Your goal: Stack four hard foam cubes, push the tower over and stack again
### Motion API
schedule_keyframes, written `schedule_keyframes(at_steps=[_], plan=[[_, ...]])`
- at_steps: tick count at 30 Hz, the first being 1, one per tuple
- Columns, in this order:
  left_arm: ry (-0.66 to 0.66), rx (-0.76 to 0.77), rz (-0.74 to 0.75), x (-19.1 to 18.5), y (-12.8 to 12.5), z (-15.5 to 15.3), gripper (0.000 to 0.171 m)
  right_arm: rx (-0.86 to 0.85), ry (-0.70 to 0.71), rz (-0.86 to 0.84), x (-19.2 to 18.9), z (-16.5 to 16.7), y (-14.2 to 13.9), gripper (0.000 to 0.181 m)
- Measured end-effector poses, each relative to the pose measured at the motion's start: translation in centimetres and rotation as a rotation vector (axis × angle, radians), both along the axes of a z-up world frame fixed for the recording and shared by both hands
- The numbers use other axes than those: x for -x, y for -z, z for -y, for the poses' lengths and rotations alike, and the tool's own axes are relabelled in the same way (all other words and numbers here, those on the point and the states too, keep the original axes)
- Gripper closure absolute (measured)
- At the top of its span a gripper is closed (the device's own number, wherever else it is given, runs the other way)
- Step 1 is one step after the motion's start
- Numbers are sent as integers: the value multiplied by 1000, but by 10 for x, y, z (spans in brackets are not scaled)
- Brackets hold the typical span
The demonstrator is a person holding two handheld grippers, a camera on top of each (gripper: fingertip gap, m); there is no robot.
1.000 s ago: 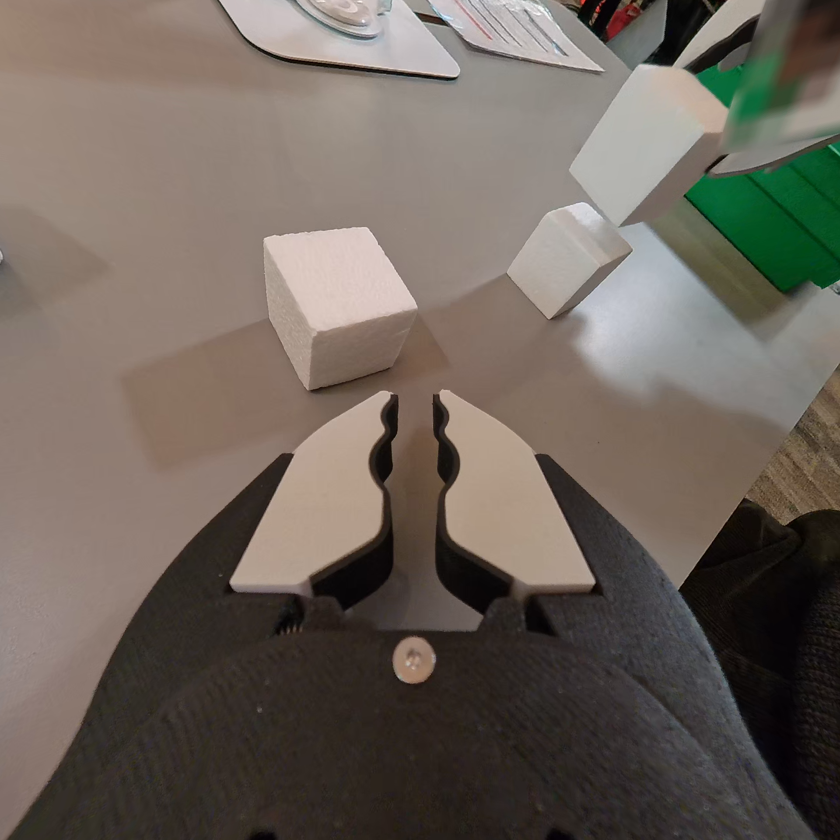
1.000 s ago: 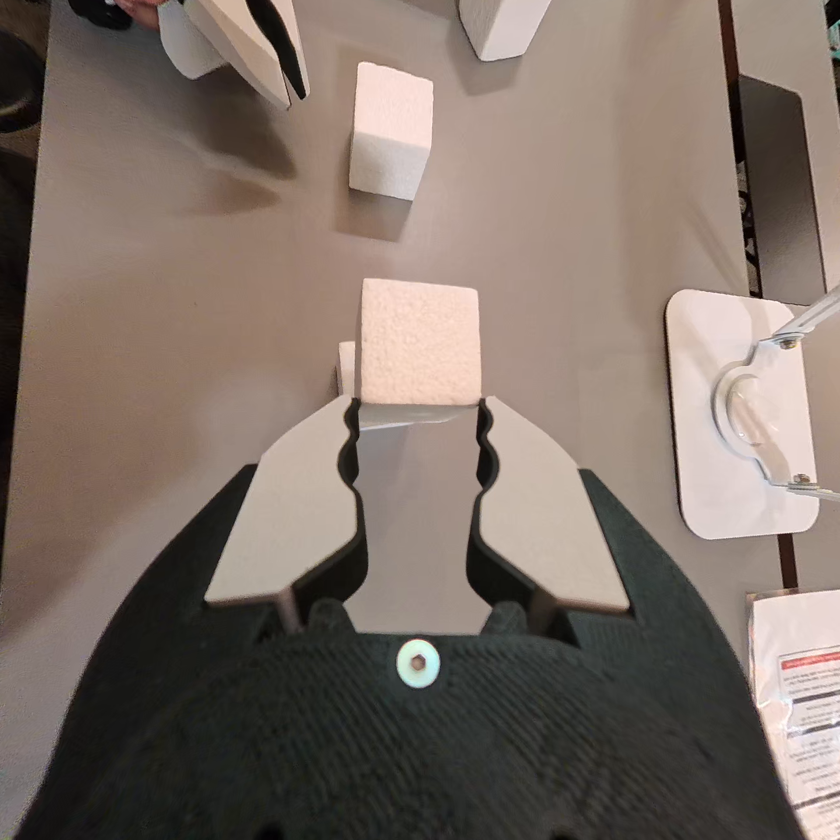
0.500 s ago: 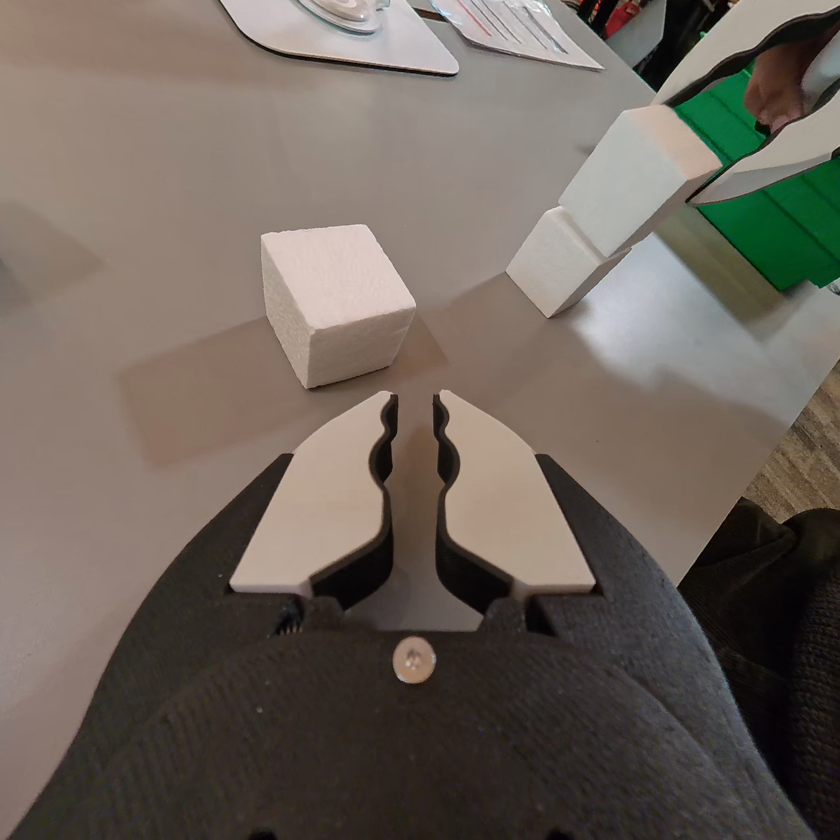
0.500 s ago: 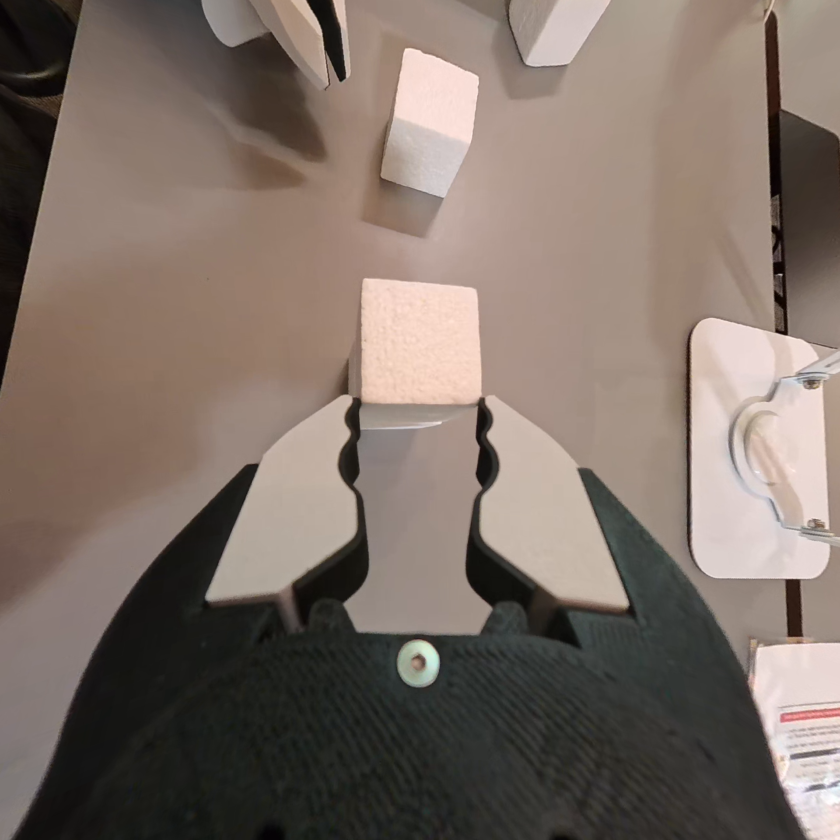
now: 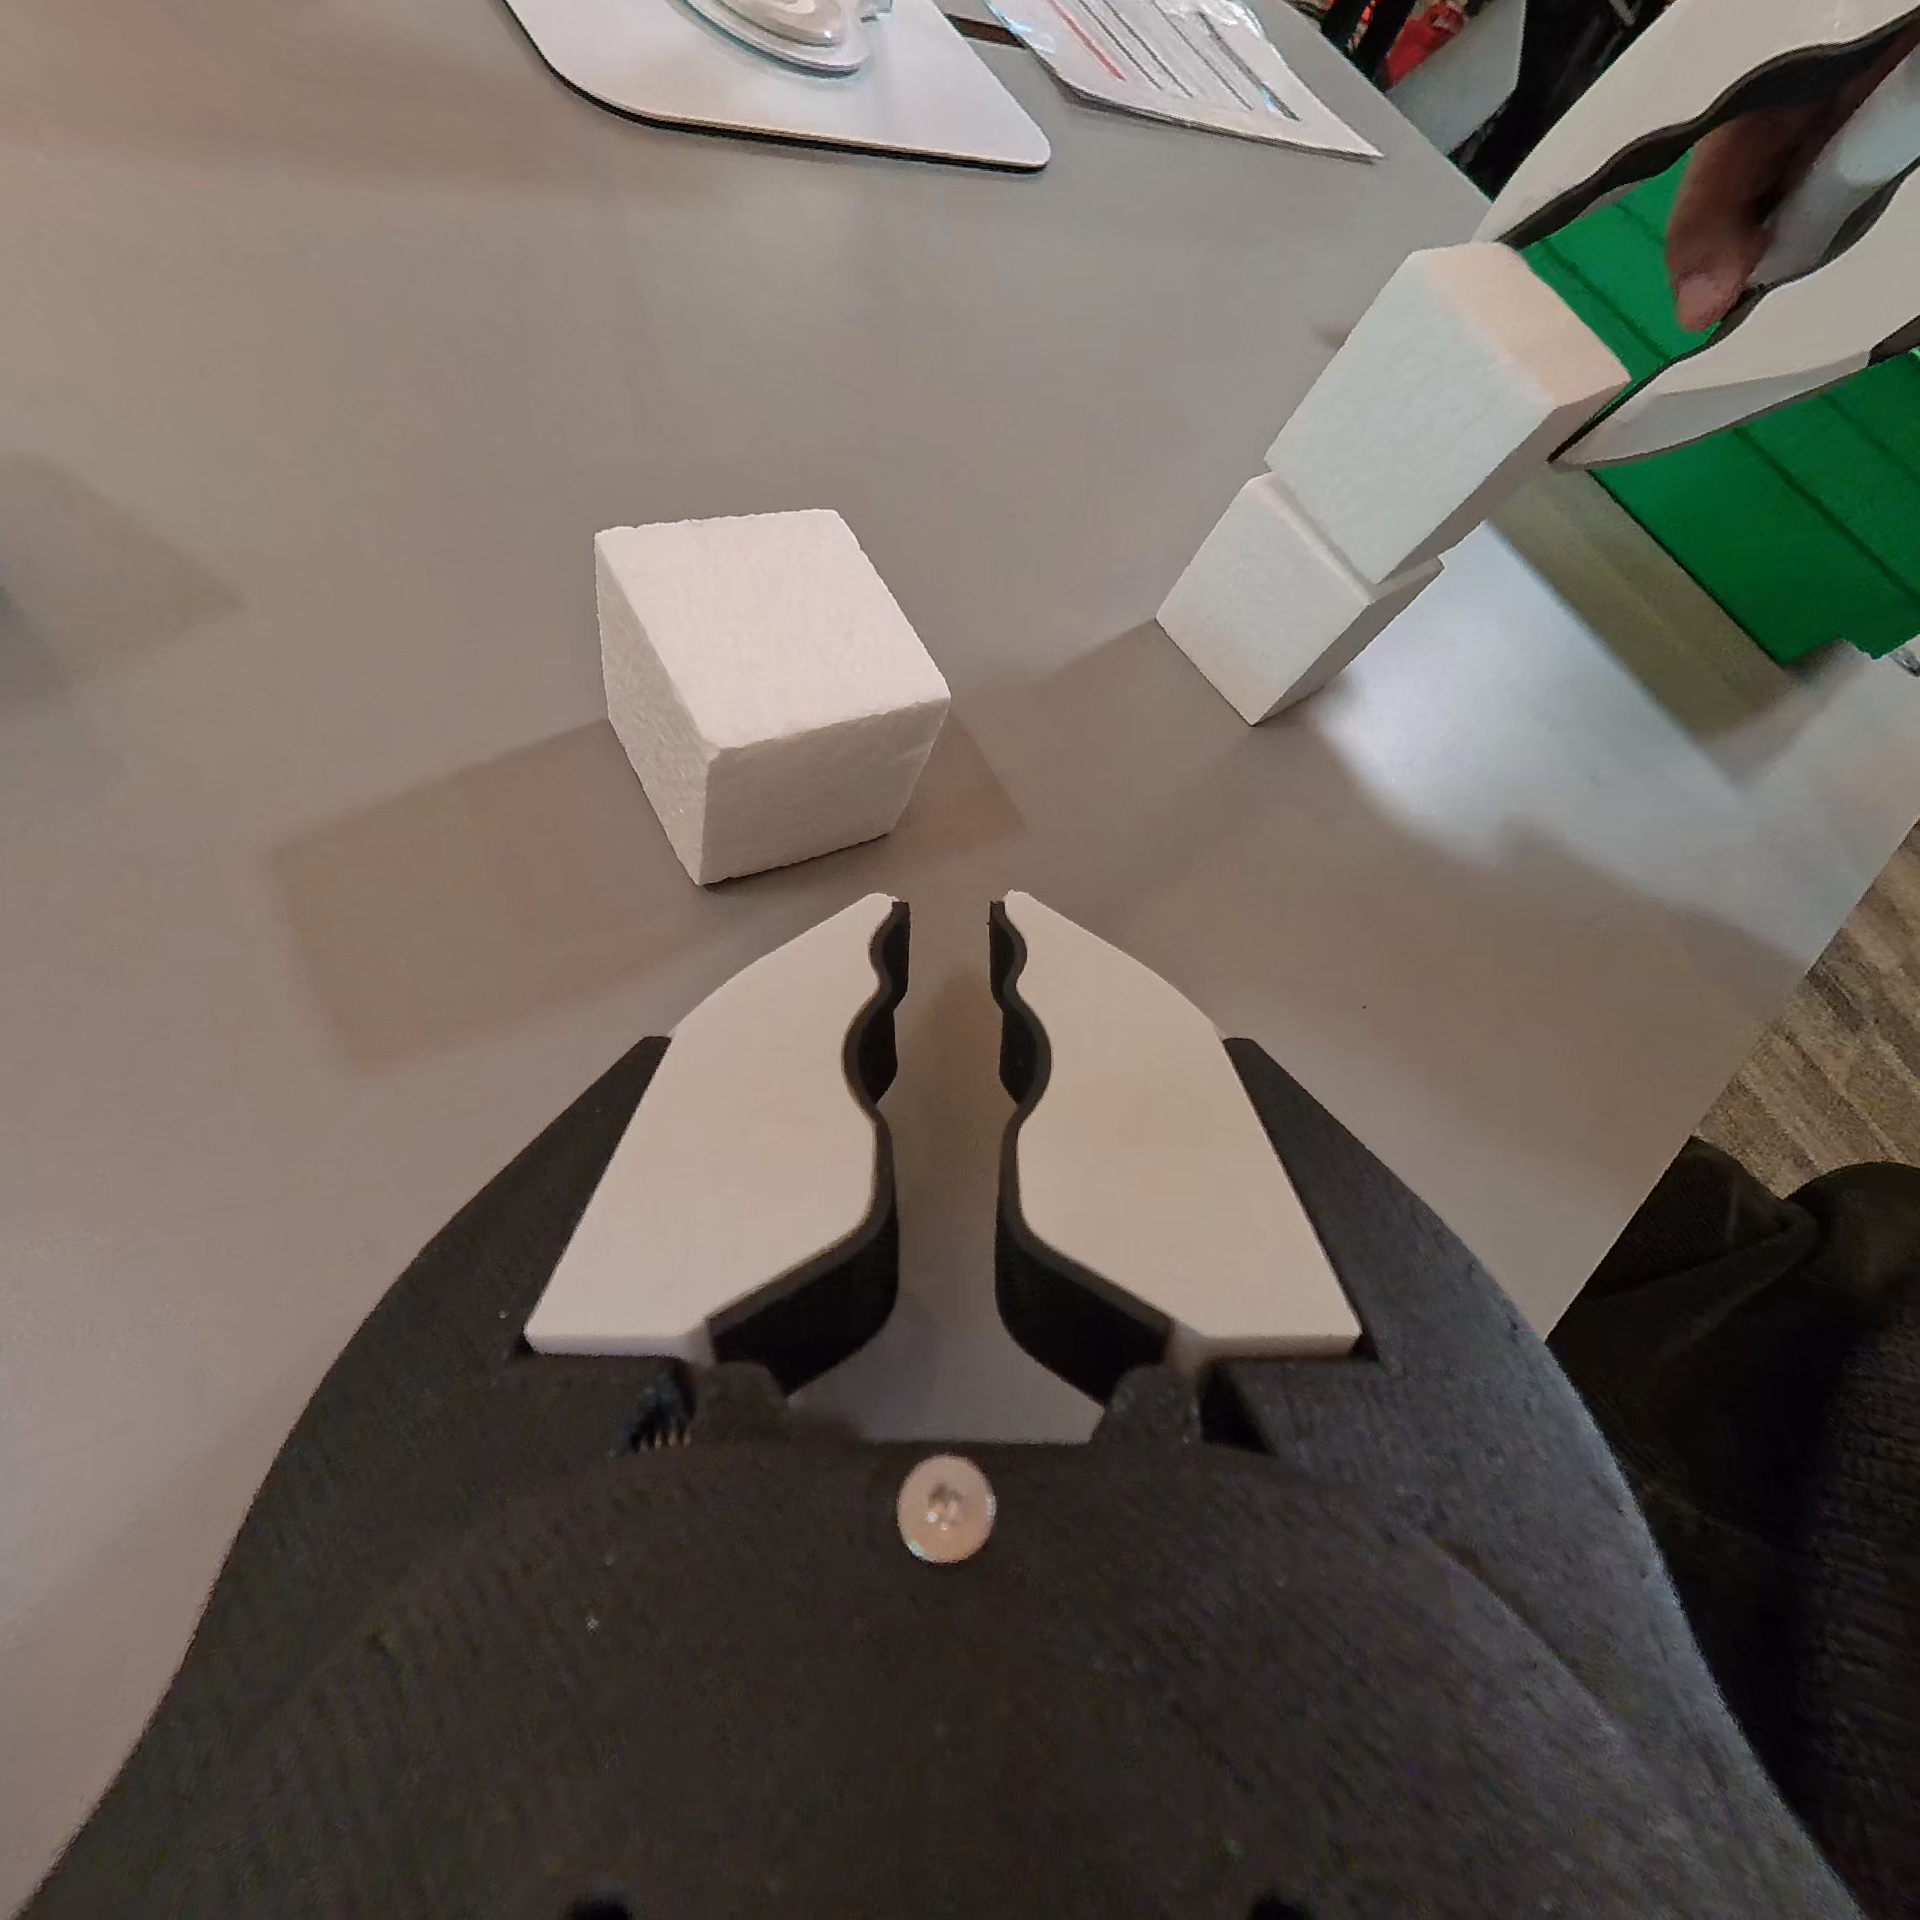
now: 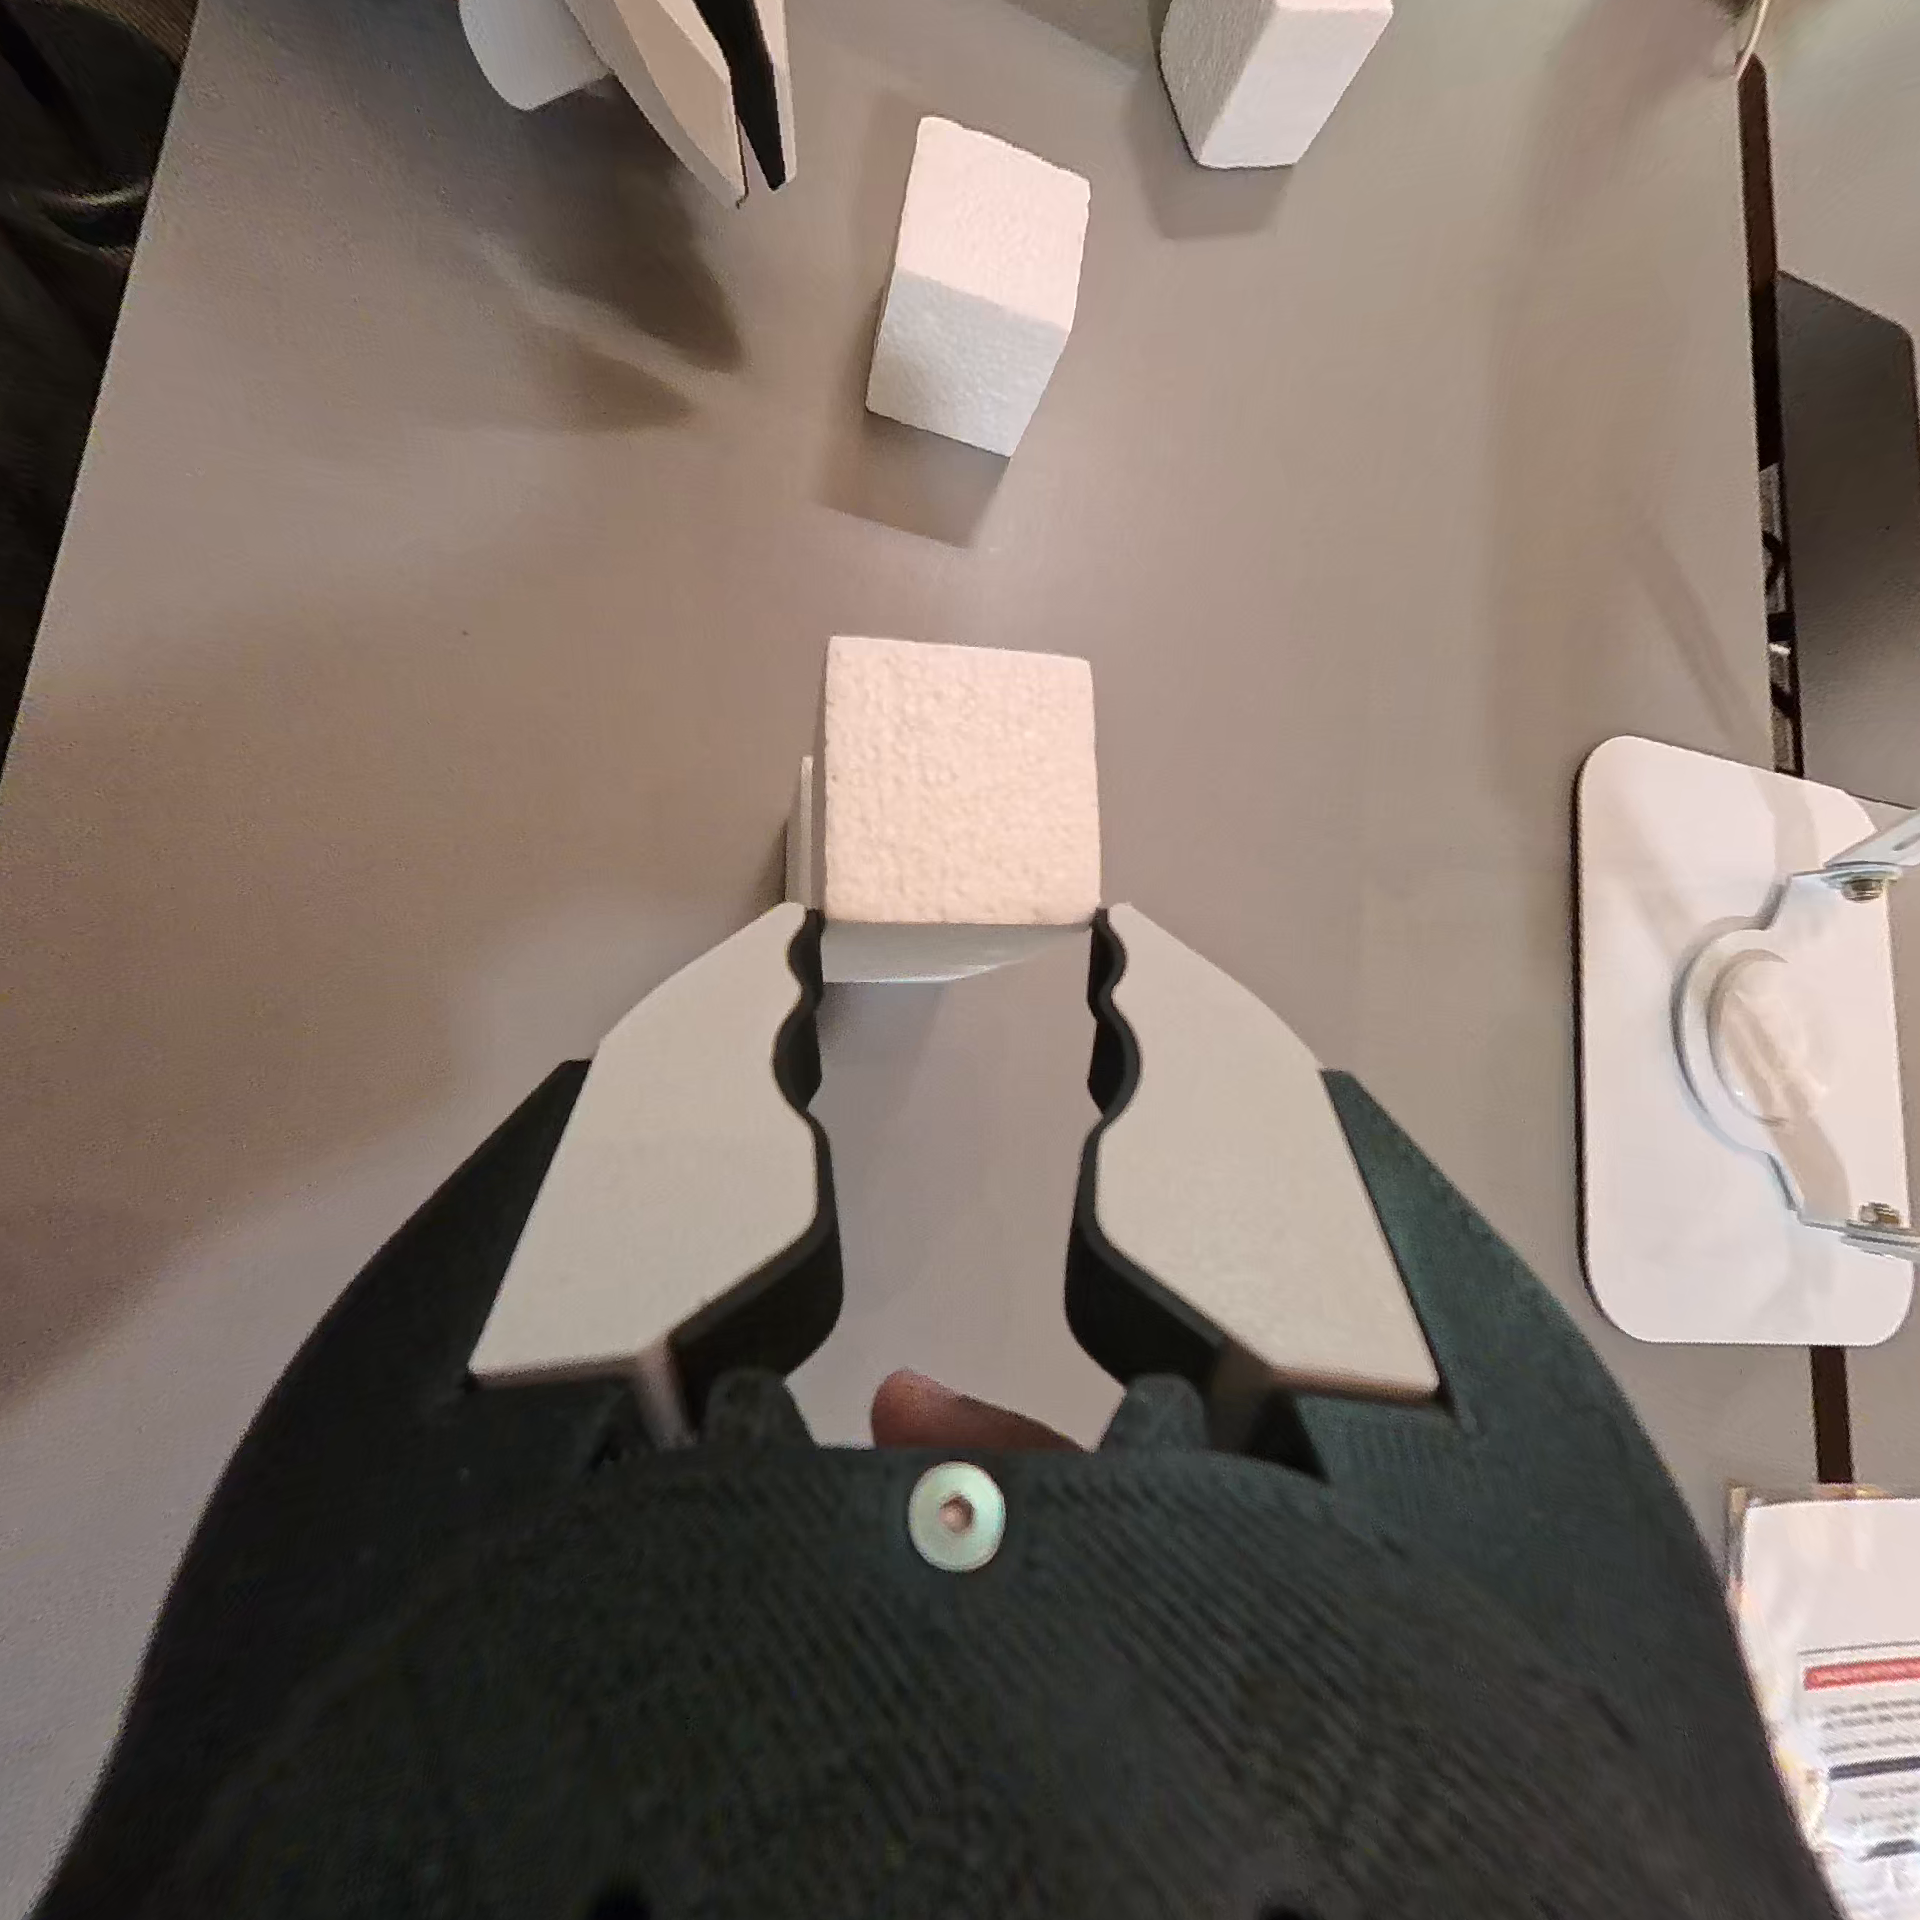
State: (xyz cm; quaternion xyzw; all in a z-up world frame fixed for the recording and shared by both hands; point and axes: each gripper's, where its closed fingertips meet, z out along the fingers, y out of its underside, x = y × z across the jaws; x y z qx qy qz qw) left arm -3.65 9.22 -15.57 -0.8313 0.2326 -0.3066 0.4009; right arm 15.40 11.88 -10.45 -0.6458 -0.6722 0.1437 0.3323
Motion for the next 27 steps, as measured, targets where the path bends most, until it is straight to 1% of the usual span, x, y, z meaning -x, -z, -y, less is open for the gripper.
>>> schedule_keyframes(at_steps=[16, 27], plan=[[0, 5, 13, 1, -1, 0, 156, 38, 7, 3, 0, 1, 6, 131], [4, 8, 12, 0, 0, 0, 156, 19, 82, 57, 3, -1, 6, 131]])
